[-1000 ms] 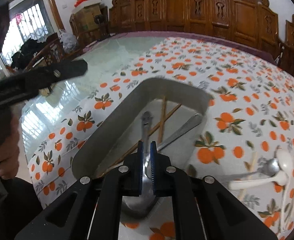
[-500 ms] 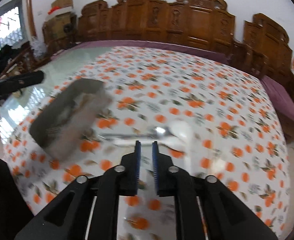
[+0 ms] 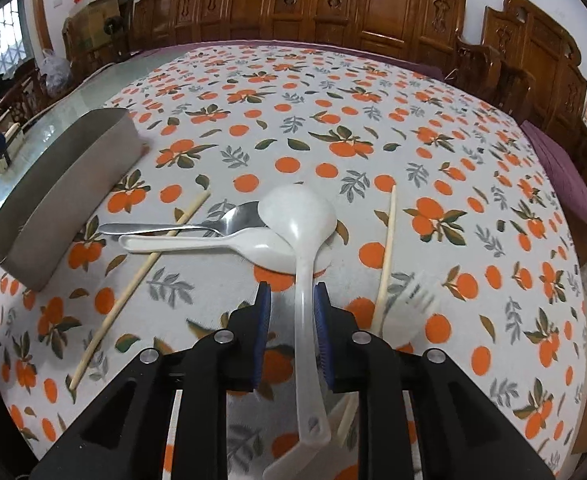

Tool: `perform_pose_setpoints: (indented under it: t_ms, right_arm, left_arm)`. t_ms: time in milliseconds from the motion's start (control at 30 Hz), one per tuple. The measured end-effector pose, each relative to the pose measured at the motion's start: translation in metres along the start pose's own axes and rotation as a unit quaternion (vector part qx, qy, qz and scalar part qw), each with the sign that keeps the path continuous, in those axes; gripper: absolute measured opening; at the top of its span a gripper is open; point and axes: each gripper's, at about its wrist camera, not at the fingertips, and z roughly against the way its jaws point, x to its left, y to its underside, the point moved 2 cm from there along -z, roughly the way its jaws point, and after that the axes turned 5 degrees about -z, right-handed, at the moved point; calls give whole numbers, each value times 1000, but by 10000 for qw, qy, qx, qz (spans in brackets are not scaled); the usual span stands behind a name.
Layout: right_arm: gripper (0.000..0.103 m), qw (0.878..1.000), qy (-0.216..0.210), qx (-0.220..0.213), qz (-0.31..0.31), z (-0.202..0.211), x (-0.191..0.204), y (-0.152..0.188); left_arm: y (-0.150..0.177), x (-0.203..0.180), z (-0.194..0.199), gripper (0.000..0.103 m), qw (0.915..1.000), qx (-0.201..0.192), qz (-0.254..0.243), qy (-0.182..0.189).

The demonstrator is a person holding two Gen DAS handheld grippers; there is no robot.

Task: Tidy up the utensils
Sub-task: 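Grasp the white plastic ladle by its handle with the right tool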

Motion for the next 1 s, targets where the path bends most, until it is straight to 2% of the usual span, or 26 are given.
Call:
perform_pose_setpoints:
  t_ms: [233, 267, 300, 400, 600, 667, 800, 1000]
  right_arm:
    - [24, 9998, -16, 205, -39, -16, -4, -5]
    - [15, 9998, 6, 211, -38, -16, -4, -5]
    - [11, 9998, 34, 216, -17, -16, -4, -5]
    - [11, 9997, -51, 235, -47, -15, -6, -4]
    - [11, 9995, -108, -129, -277, 5, -19, -13]
    - [11, 9989, -159, -213, -373, 9, -25, -15]
    - [11, 9982, -279, -282, -455, 13, -29, -18]
    - [11, 9965, -472, -408, -549, 19, -33, -20]
  left_arm:
    - [7, -10, -17, 71, 9993, 261, -250, 40]
    - [7, -12, -19, 69, 9992, 286, -285, 53]
    - [8, -14, -22, 68, 9988, 344, -349, 73]
    - [4, -20, -30, 61, 9972, 486, -560, 107]
    - [-11, -22, -52, 54, 9933, 801, -815, 192]
    - [-16, -24, -67, 47, 9905, 1007, -908, 218]
    - [-20, -34, -95, 44, 9830, 1340, -1226, 270]
    - [-19, -53, -129, 40, 9672, 1870, -1691, 312]
